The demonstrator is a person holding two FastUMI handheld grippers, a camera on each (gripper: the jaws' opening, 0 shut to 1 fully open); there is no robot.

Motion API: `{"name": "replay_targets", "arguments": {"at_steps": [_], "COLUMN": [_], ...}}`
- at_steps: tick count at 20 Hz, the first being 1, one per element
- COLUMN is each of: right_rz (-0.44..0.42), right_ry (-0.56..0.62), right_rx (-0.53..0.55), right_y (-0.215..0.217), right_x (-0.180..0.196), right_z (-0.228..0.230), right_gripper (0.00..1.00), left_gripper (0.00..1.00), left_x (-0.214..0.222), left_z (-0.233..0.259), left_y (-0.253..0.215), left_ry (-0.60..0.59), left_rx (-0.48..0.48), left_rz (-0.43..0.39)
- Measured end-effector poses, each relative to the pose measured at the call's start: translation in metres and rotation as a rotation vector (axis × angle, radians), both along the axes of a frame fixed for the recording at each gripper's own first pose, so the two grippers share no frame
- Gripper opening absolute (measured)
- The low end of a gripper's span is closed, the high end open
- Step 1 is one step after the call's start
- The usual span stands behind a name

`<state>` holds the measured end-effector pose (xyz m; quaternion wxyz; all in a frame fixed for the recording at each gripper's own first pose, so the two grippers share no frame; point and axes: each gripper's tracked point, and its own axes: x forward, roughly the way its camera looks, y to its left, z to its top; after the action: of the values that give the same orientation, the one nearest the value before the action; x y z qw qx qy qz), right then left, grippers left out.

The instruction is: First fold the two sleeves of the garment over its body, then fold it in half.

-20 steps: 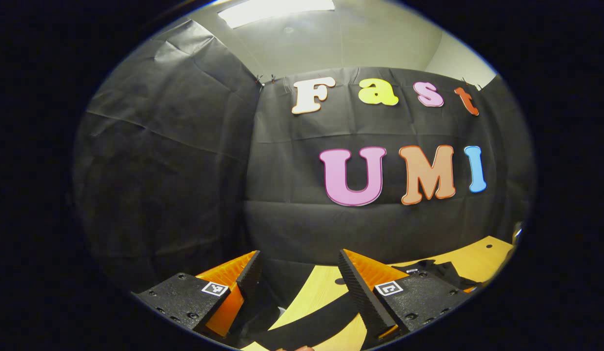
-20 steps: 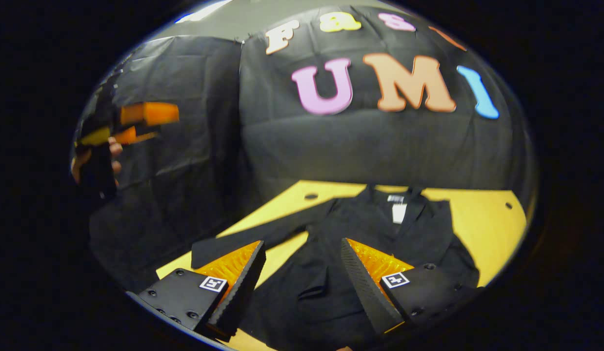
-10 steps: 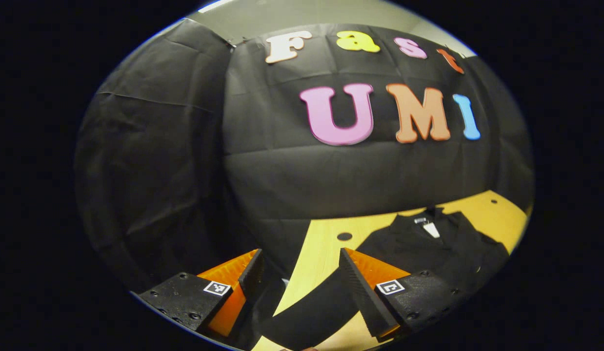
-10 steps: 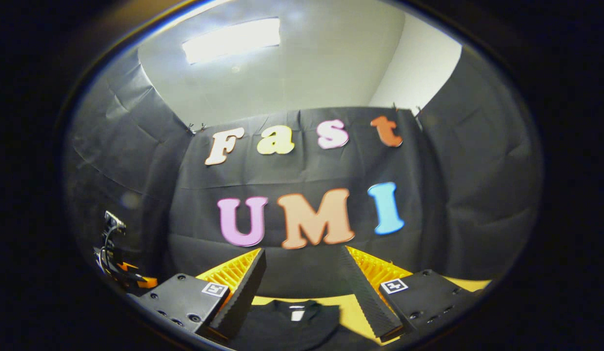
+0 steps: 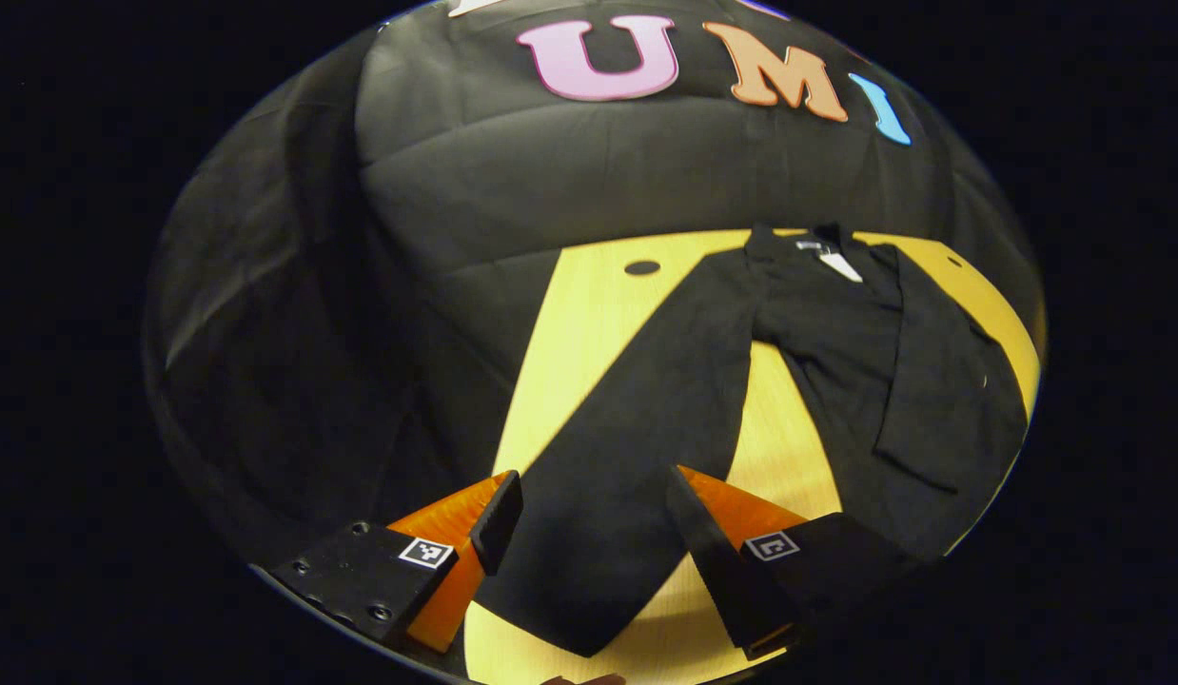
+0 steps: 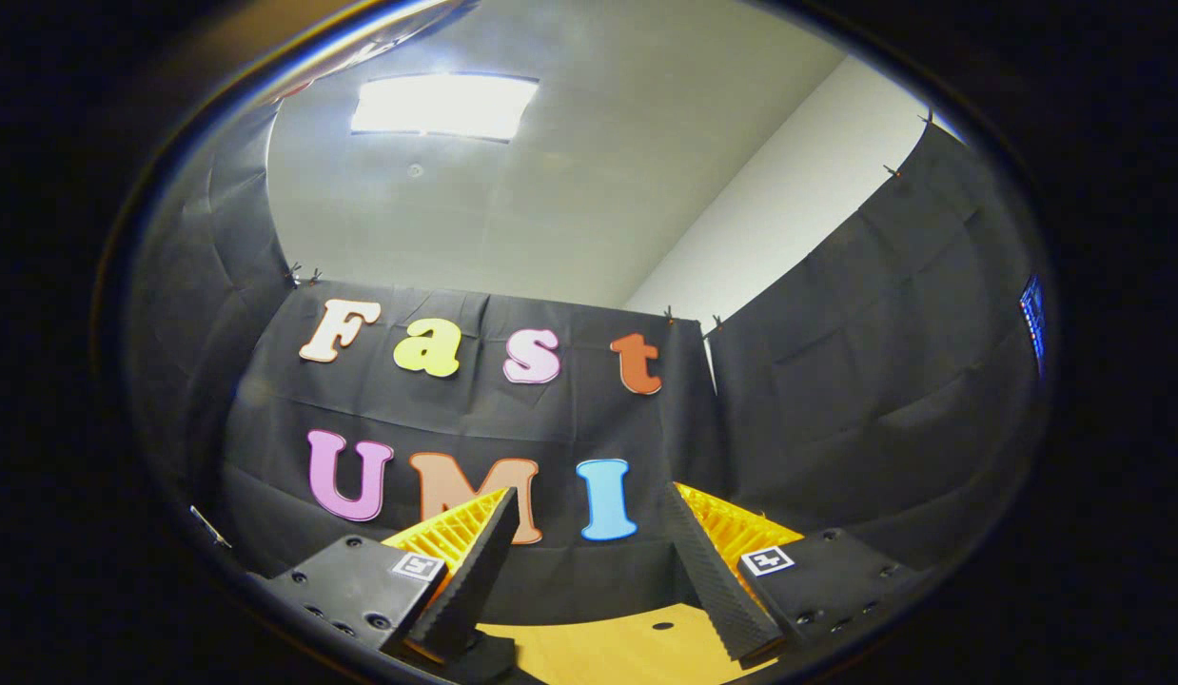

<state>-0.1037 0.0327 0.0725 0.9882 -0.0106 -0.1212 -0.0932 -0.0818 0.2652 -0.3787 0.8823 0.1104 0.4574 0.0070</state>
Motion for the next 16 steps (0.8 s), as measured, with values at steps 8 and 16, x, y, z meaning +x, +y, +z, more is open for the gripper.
{"name": "replay_targets", "arguments": {"at_steps": [8,16], "right_rz": [-0.049,-0.005], "right_ry": [0.026,0.122], "right_rx": [0.007,-0.005], "right_y": [-0.015,0.004], "right_x": [-0.007,0.024], "right_z": [0.009,-0.021], "right_gripper": [0.98,0.99], "left_gripper": [0.81,0.00], "left_x": [-0.007,0.002], "left_z": [-0.022,-0.021], "left_y": [-0.037,-0.046], "left_ry": [0.016,0.006], "left_rx": [-0.154,-0.036], "left_rz": [-0.002,-0.033]}}
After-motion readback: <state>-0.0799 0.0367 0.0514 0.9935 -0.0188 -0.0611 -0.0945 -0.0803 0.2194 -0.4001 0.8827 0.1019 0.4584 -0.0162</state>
